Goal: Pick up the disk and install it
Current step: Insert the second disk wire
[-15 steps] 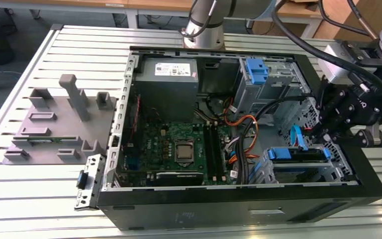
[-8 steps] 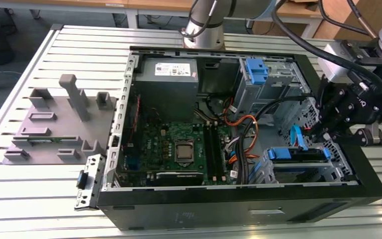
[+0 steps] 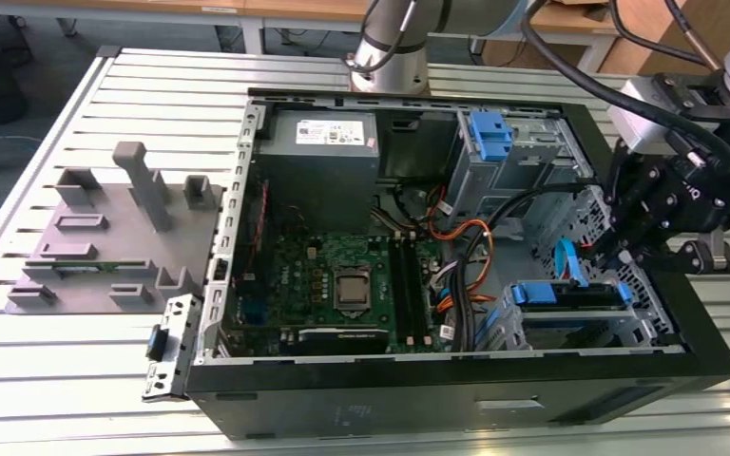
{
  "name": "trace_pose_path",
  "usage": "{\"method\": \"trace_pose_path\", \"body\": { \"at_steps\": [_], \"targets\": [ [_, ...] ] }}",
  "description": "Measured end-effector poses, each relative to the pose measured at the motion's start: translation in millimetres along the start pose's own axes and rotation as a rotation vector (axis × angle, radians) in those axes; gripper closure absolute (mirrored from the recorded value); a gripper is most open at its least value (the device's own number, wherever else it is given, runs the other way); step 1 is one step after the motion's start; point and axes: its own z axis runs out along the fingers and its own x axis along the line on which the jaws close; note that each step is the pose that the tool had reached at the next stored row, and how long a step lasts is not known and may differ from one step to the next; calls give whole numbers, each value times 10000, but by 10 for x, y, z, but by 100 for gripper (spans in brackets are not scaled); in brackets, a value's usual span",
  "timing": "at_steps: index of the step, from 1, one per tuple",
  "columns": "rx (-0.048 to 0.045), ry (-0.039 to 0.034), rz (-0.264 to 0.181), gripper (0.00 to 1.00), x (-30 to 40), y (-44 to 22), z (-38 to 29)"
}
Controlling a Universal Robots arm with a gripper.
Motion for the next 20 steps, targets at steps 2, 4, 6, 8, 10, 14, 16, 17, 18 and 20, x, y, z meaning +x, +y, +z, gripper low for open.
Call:
{"method": "trace_pose_path", "body": {
  "at_steps": [2, 4, 6, 8, 10, 14, 16, 17, 18, 20],
  "targets": [
    [0, 0, 0, 76, -6, -10, 0],
    [0, -1, 1, 76, -10, -19, 1],
    [0, -1, 0, 76, -15, -28, 1],
    [0, 0, 1, 76, -19, -37, 1],
    [0, 0, 1, 76, -22, -45, 1],
    [0, 0, 1, 76, -27, -62, 1],
    [0, 0, 2, 76, -27, -63, 1],
    [0, 0, 2, 76, -27, -64, 2],
    [0, 0, 1, 76, -27, -64, 1],
    [0, 0, 1, 76, -27, -65, 2]
  ]
}}
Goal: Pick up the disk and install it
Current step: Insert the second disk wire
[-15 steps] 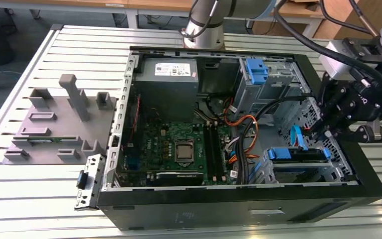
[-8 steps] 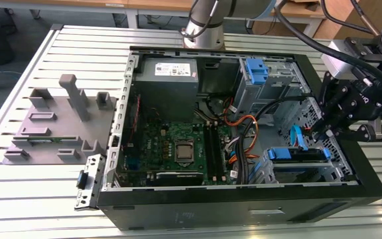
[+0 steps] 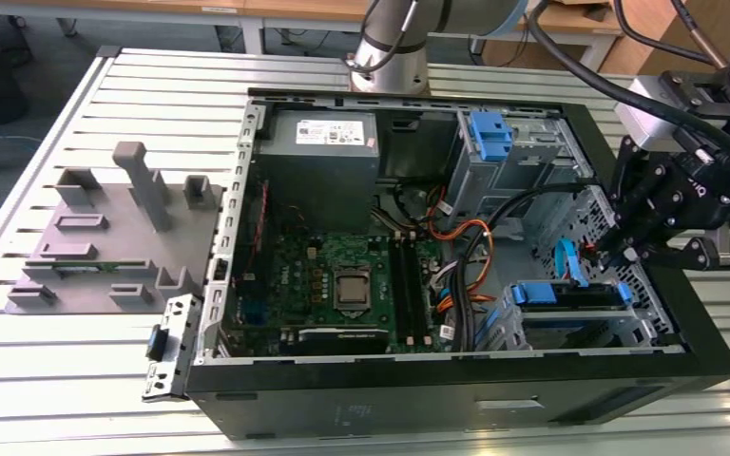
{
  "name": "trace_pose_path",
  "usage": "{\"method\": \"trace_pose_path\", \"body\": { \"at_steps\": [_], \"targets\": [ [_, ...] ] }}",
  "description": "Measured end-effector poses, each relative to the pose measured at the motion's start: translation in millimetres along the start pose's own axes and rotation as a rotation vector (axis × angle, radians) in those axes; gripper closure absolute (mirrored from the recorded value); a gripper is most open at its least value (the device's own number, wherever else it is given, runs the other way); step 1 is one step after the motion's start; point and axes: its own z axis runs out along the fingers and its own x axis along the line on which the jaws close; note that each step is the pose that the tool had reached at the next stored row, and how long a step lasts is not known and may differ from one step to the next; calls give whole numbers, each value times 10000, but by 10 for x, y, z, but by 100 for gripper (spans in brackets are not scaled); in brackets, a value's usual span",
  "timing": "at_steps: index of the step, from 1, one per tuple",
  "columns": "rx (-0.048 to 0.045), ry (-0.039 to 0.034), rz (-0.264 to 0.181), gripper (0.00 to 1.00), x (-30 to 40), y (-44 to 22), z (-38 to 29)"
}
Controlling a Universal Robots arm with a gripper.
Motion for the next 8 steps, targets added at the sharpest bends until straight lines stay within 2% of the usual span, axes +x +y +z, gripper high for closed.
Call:
{"method": "trace_pose_path", "body": {
  "at_steps": [5, 6, 8],
  "targets": [
    [0, 0, 0, 75, 0, -1, 0],
    [0, 0, 0, 69, 0, -1, 0],
    [0, 0, 0, 69, 0, -1, 0]
  ]
}}
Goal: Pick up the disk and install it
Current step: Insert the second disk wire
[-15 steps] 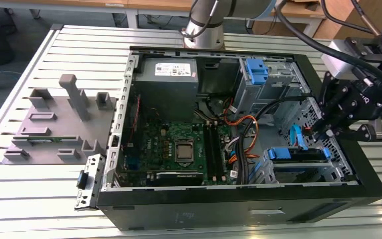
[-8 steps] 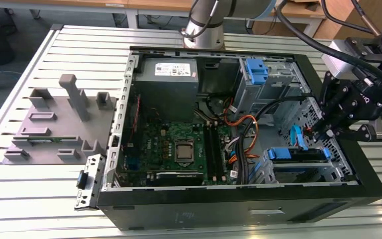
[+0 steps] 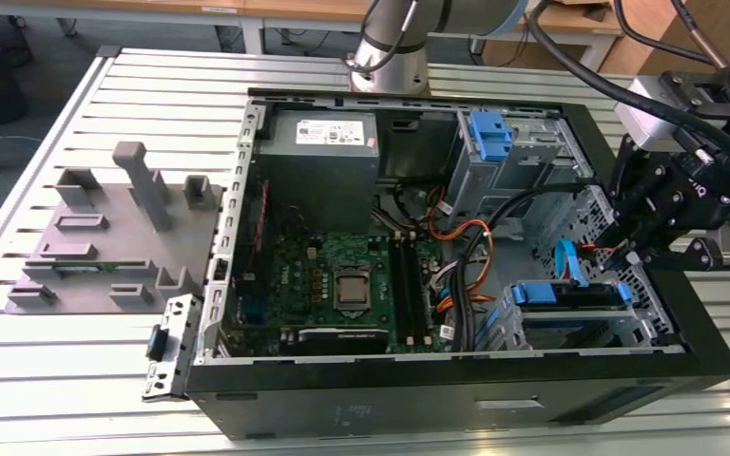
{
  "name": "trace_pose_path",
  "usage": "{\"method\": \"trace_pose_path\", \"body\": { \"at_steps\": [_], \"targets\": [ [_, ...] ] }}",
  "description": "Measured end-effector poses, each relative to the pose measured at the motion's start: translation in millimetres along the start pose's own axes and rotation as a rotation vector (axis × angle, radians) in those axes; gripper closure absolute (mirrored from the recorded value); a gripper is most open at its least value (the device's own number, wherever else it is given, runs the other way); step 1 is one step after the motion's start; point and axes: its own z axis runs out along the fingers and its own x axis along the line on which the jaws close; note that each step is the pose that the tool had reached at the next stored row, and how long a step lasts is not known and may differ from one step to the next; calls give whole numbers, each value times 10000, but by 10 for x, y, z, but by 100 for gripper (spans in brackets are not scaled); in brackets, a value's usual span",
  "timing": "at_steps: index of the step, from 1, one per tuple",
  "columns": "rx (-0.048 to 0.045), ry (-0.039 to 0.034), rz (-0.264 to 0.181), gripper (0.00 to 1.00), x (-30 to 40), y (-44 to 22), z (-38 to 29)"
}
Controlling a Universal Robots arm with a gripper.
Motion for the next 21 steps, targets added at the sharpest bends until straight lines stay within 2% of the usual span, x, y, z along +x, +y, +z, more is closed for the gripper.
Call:
{"method": "trace_pose_path", "body": {
  "at_steps": [6, 13, 21],
  "targets": [
    [0, -1, 0, 69, -9, -19, 0],
    [0, 0, 0, 69, -8, -148, -3],
    [0, 0, 1, 69, -8, -207, 9]
  ]
}}
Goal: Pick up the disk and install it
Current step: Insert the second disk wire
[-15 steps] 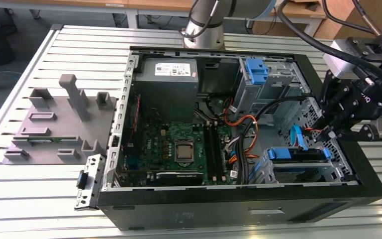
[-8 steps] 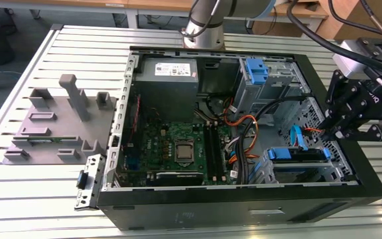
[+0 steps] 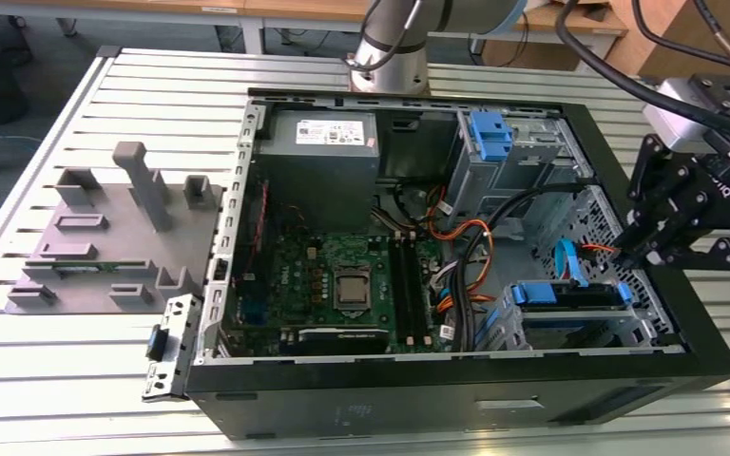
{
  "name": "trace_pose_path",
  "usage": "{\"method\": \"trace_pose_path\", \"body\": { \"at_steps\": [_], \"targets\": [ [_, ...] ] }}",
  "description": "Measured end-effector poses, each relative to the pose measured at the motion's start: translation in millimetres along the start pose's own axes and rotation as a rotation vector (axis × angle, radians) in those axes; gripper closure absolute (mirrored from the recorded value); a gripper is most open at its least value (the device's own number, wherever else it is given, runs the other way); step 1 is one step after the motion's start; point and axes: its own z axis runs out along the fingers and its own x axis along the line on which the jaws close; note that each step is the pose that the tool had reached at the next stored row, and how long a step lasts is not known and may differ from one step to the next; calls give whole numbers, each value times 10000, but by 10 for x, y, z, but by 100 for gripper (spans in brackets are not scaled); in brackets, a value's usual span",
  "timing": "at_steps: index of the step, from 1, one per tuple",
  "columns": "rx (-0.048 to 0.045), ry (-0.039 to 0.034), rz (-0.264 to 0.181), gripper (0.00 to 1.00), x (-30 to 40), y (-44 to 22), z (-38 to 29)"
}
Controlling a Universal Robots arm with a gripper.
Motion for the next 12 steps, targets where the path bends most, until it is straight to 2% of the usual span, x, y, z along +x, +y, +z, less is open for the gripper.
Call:
{"method": "trace_pose_path", "body": {
  "at_steps": [12],
  "targets": [
    [-2, 111, 3, 69, 13, 23, 78]
  ]
}}
